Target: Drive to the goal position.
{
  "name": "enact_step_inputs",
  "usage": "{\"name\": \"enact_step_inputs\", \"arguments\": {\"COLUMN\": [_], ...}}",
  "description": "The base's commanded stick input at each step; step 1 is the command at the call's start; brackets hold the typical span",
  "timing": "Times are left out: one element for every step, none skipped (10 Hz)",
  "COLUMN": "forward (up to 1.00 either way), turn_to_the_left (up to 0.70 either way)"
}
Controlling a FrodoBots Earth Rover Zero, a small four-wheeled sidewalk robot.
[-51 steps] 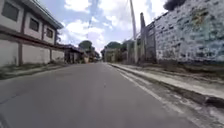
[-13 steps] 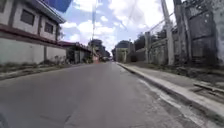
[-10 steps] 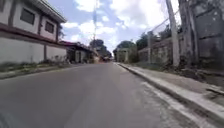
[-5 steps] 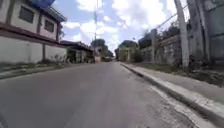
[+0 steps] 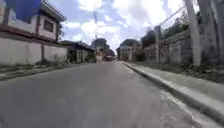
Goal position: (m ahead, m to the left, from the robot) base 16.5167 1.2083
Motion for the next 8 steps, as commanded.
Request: {"name": "enact_step_inputs", "arguments": {"forward": [1.0, 1.0, 1.0, 1.0, 1.0, 1.0, 1.0, 1.0], "turn_to_the_left": [0.0, 0.0, 0.0, 0.0, 0.0, 0.0, 0.0, 0.0]}}
